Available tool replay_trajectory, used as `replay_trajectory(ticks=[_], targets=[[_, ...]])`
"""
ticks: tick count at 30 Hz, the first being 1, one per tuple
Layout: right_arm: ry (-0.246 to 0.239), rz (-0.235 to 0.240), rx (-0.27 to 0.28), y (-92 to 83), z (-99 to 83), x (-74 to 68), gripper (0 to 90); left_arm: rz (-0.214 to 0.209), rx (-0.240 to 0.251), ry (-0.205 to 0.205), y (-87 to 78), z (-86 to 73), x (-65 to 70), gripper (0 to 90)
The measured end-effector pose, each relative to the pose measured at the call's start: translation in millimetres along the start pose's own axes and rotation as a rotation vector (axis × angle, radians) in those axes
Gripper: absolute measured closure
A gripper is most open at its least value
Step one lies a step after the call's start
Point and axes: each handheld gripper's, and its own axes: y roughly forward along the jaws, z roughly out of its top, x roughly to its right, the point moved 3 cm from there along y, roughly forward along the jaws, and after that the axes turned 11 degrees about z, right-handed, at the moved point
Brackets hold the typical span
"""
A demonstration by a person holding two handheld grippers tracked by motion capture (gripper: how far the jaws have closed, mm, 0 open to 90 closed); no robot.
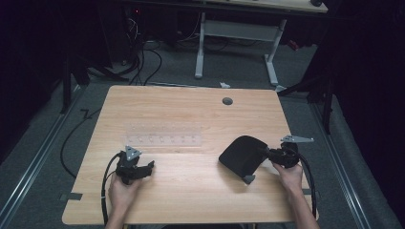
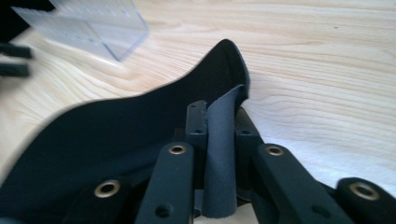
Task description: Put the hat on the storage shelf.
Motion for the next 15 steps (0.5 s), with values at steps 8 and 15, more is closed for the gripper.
replay_trajectory(ticks=[8, 15], targets=[[0.015, 0.032, 0.065, -4.4, -4.8, -17.9, 85.2, -0.009, -0.006, -0.004, -0.7, -1.2, 2.3, 26.8], [0.033, 0.013, 0.113, -12.8, -1.3, -27.5, 85.3, 0.009, -0.004, -0.012, -0.6, -2.2, 4.0, 24.1]])
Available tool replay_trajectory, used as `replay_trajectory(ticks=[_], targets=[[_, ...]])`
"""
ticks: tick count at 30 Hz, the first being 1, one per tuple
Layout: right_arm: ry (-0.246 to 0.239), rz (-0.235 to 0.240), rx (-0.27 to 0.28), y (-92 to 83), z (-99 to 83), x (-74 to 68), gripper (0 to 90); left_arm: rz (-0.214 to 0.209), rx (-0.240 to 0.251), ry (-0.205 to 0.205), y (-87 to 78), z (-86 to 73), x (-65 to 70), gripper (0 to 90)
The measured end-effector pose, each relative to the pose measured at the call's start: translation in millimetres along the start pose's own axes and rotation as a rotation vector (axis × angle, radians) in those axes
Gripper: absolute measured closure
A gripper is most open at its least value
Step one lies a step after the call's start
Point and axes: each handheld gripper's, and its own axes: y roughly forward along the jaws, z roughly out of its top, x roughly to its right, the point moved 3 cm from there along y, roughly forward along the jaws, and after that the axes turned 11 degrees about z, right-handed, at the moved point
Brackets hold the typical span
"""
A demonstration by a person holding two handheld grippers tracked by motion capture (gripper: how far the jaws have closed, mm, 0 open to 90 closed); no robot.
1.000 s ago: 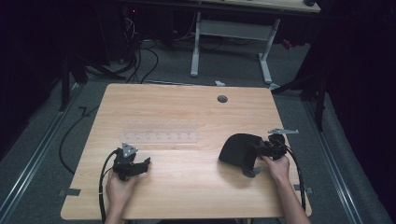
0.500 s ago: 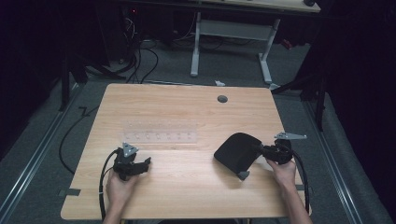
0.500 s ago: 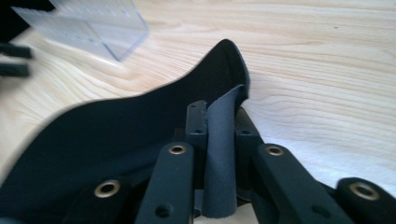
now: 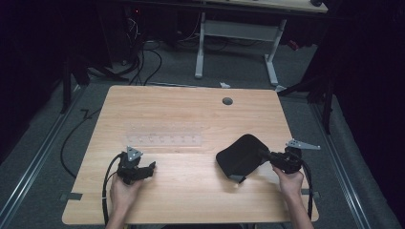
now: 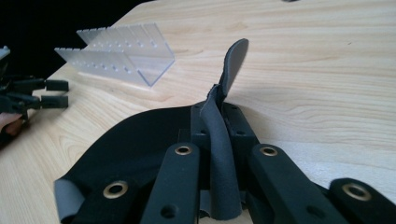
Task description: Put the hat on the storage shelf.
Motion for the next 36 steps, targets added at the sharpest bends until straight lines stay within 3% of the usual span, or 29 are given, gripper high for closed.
replay_trajectory(ticks=[13, 19, 23, 28, 33, 36], targets=[[0.017, 0.000, 0.059, -20.0, 7.6, -24.1, 85.4, -0.072, -0.010, 0.025, -6.7, -0.4, 7.7, 26.3], [0.021, 0.016, 0.089, -21.3, 7.8, -31.4, 85.3, -0.157, 0.008, 0.023, -20.2, 6.5, 23.5, 25.5], [0.017, 0.030, 0.087, -16.7, 7.5, -35.8, 85.3, -0.203, -0.020, 0.010, -31.0, 8.3, 35.6, 24.3], [0.016, 0.058, 0.088, -14.8, 8.8, -42.6, 85.2, -0.270, -0.009, 0.027, -44.5, 11.4, 52.2, 24.5], [0.002, 0.065, 0.085, -12.6, 13.5, -50.2, 85.2, -0.367, -0.013, 0.028, -57.5, 15.1, 70.0, 24.3], [-0.006, 0.081, 0.088, -9.7, 16.6, -55.1, 85.2, -0.419, -0.015, 0.051, -65.1, 14.4, 82.0, 24.2]])
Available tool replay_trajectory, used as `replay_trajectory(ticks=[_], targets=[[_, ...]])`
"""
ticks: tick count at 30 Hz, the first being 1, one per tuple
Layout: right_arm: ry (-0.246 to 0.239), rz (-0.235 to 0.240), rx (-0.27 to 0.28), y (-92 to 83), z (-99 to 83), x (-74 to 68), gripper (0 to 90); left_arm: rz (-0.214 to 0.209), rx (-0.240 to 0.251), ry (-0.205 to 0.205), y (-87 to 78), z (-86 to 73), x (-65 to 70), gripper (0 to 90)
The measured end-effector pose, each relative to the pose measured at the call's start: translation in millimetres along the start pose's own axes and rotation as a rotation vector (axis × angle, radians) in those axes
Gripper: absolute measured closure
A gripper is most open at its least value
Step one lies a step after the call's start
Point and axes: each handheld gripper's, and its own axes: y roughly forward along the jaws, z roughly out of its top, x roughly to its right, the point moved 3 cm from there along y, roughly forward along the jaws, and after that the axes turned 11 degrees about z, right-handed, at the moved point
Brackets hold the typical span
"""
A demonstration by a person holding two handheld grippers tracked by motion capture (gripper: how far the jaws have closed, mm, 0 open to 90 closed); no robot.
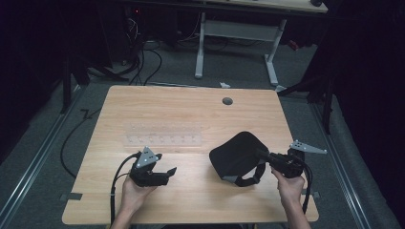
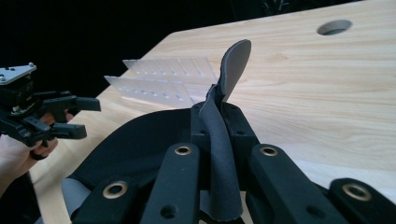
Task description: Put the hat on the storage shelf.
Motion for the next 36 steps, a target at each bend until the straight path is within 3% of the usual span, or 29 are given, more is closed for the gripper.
replay_trajectory(ticks=[4, 12, 21, 31, 36], targets=[[-0.003, 0.014, -0.009, 6.4, 3.2, -4.5, 85.2, -0.055, 0.015, 0.027, -1.3, -1.8, 17.0, 24.6], [-0.005, 0.032, -0.028, 19.4, 4.6, -12.2, 85.2, -0.133, -0.008, 0.068, -0.3, -5.9, 42.9, 25.0], [-0.014, 0.058, -0.068, 38.3, 3.9, -19.5, 85.2, -0.140, -0.029, 0.121, 7.4, -14.9, 49.9, 24.3], [-0.010, 0.069, -0.096, 48.9, 4.3, -27.5, 85.1, -0.178, -0.035, 0.125, 9.7, -16.0, 60.1, 24.3], [-0.010, 0.076, -0.105, 52.4, 5.2, -31.2, 85.0, -0.174, -0.041, 0.139, 11.1, -14.8, 62.3, 25.8]])
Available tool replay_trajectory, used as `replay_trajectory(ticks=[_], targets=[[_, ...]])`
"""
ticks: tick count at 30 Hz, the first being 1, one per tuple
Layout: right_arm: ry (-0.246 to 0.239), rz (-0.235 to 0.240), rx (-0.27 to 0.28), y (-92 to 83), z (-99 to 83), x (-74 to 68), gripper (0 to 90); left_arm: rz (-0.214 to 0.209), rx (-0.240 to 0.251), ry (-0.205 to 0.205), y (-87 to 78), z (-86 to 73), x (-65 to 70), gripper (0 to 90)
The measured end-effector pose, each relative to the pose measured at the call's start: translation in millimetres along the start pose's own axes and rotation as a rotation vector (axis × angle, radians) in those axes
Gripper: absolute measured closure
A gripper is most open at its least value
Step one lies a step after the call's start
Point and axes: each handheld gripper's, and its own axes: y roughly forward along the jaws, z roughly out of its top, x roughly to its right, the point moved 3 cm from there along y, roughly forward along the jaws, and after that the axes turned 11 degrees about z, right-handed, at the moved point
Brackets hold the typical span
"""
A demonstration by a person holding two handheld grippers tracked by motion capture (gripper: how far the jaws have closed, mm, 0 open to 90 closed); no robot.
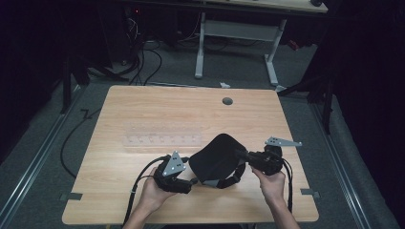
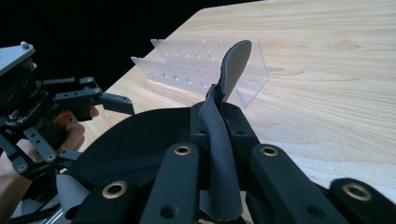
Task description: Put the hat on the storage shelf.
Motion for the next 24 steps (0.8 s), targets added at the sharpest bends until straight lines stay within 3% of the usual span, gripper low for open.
replay_trajectory(ticks=[6, 11, 24], targets=[[0.000, 0.017, -0.002, 2.6, 0.6, -3.4, 84.9, 0.028, -0.007, 0.023, 3.8, 1.3, -1.2, 27.7], [0.007, 0.057, -0.012, 6.6, -0.6, -8.2, 84.8, 0.011, -0.009, 0.028, 3.8, 1.0, 0.8, 35.9], [0.015, 0.130, -0.021, 21.1, -1.5, -17.0, 84.1, 0.038, -0.042, 0.044, 6.9, 1.3, -3.3, 43.3]])
